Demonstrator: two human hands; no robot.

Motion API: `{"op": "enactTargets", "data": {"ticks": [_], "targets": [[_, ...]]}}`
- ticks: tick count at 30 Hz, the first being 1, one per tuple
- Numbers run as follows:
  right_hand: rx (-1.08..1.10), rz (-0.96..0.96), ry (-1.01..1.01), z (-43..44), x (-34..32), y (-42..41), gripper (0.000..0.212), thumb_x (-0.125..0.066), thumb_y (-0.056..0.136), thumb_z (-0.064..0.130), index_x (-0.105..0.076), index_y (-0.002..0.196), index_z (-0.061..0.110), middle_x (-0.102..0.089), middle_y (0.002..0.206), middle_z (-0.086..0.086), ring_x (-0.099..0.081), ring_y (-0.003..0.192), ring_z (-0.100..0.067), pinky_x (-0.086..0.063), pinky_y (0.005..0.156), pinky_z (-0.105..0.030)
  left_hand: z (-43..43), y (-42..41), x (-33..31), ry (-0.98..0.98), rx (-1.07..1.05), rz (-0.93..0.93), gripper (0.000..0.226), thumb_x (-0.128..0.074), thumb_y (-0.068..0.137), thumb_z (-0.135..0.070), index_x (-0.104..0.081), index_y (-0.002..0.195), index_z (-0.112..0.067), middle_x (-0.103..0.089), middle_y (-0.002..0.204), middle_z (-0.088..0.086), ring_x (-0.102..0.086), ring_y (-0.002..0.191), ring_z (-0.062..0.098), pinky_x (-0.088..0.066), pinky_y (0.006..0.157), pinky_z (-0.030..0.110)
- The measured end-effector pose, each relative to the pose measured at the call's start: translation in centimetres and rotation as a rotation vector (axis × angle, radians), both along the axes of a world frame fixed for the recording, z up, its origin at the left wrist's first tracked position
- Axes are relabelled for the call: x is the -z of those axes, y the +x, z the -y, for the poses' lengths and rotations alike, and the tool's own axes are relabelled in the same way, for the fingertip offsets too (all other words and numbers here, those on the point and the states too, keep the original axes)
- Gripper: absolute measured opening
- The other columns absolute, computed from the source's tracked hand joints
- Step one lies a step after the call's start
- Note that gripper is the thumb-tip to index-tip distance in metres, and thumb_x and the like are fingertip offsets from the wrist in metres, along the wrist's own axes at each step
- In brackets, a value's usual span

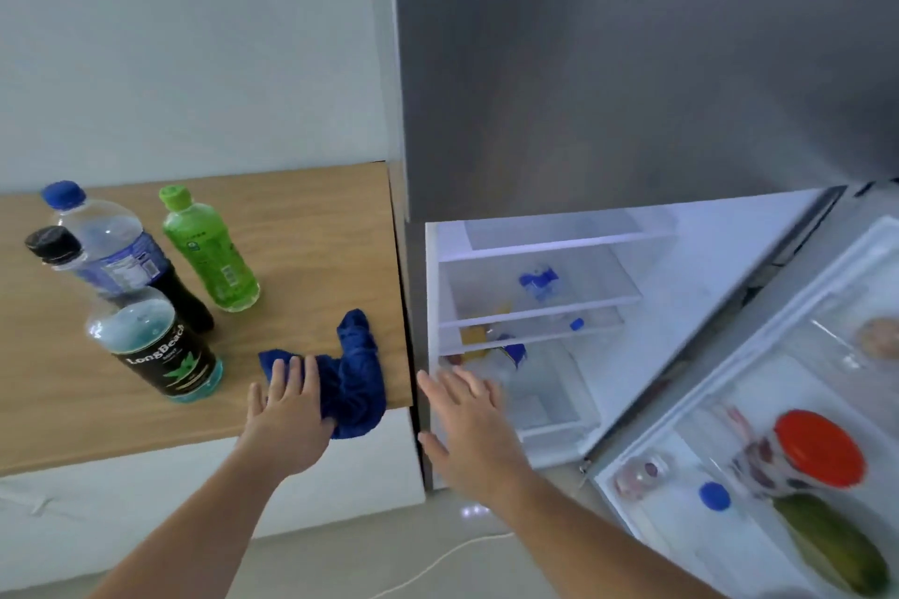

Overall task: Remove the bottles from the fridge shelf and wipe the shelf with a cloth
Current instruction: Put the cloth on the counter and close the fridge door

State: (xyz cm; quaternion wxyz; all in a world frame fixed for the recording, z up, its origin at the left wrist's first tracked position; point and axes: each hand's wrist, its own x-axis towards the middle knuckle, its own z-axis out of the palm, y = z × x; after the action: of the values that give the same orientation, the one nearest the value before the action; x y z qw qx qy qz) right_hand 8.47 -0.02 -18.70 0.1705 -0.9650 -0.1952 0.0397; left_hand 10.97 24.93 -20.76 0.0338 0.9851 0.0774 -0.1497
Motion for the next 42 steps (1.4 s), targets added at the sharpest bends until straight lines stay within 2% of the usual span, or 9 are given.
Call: {"op": "enactTargets", "data": {"ticks": [4,8,11,17,21,23,29,34,42], "targets": [[0.080,0.004,-0.002,5.4,0.1,-2.7,0.063,-0.047,0.093,0.037,-0.030,0.153,0.027,-0.043,0.152,-0.001,-0.032,0.145,-0.025,-0.026,0.120,-0.048,5.6,-2.5,-1.6,-0.071,0.005,0.222,0.082,-0.044,0.098,-0.030,0.000,0.162,-0.005,-0.007,0.171,0.008,0.000,0.159,0.026,-0.008,0.128,0.044],[0.206,0.117,0.034,12.2,-1.9,-3.8,0.060,-0.050,0.092,0.034,-0.035,0.149,0.025,-0.044,0.152,-0.003,-0.035,0.144,-0.025,-0.029,0.119,-0.047,16.2,-4.2,-3.9,-0.238,0.351,0.259,0.082,-0.042,0.101,-0.036,0.008,0.161,-0.010,0.003,0.172,0.002,0.003,0.158,0.016,0.002,0.128,0.034],[0.339,0.252,-0.015,18.3,-4.3,-4.3,0.062,-0.049,0.094,0.038,-0.033,0.152,0.026,-0.038,0.158,-0.005,-0.033,0.146,-0.025,-0.029,0.121,-0.046,25.1,-4.2,-7.1,-0.272,0.585,0.322,0.083,-0.039,0.103,-0.041,0.014,0.160,-0.014,0.012,0.171,0.002,0.009,0.157,0.015,0.003,0.128,0.034],[0.701,0.424,-0.138,30.6,-11.1,-7.6,0.065,-0.051,0.097,0.043,-0.030,0.156,0.027,-0.027,0.166,-0.007,-0.024,0.154,-0.027,-0.016,0.126,-0.045,40.2,-3.4,-16.0,-0.355,0.808,0.464,0.076,-0.029,0.107,-0.047,0.023,0.157,-0.023,0.034,0.149,-0.013,0.029,0.138,0.005,0.018,0.113,0.026],[0.913,0.541,-0.264,38.0,-15.7,-12.0,0.062,-0.051,0.096,0.049,-0.038,0.153,0.026,-0.034,0.163,-0.008,-0.029,0.152,-0.028,-0.020,0.126,-0.049,47.9,-2.6,-19.3,-0.376,0.959,0.517,0.076,-0.026,0.106,-0.049,0.015,0.161,-0.016,0.022,0.166,-0.003,0.016,0.156,0.016,0.012,0.122,0.031],[1.041,0.557,-0.335,42.1,-17.7,-15.2,0.066,-0.048,0.097,0.054,-0.033,0.155,0.025,-0.028,0.165,-0.009,-0.024,0.154,-0.029,-0.016,0.127,-0.048,51.4,-2.7,-20.6,-0.402,1.008,0.506,0.076,-0.022,0.105,-0.052,0.014,0.161,-0.015,0.014,0.170,0.001,0.012,0.157,0.019,0.003,0.128,0.038],[1.458,0.410,-0.389,52.9,-19.1,-26.2,0.077,-0.040,0.094,0.066,-0.023,0.158,0.026,-0.023,0.167,-0.010,-0.016,0.155,-0.029,-0.015,0.127,-0.050,60.8,-3.5,-21.6,-0.432,1.137,0.501,0.077,-0.012,0.103,-0.059,0.010,0.162,-0.015,0.011,0.171,0.009,0.014,0.157,0.024,-0.001,0.128,0.046],[1.435,0.355,-0.375,53.6,-18.6,-28.3,0.074,-0.029,0.094,0.071,-0.027,0.156,0.029,-0.036,0.161,-0.002,-0.024,0.153,-0.025,-0.025,0.124,-0.046,64.4,-4.8,-19.8,-0.399,1.084,0.499,0.075,-0.013,0.101,-0.061,-0.010,0.163,-0.019,-0.007,0.171,0.009,0.005,0.158,0.029,0.005,0.126,0.051],[1.194,0.354,-0.386,50.2,-20.9,-32.0,0.066,-0.022,0.100,0.062,-0.041,0.152,0.025,-0.061,0.139,0.006,-0.054,0.131,-0.019,-0.037,0.115,-0.039,62.0,-5.5,-20.1,-0.544,1.028,0.562,0.076,-0.010,0.097,-0.062,-0.039,0.150,-0.017,-0.039,0.159,0.005,-0.019,0.154,0.026,-0.013,0.127,0.047]]}}
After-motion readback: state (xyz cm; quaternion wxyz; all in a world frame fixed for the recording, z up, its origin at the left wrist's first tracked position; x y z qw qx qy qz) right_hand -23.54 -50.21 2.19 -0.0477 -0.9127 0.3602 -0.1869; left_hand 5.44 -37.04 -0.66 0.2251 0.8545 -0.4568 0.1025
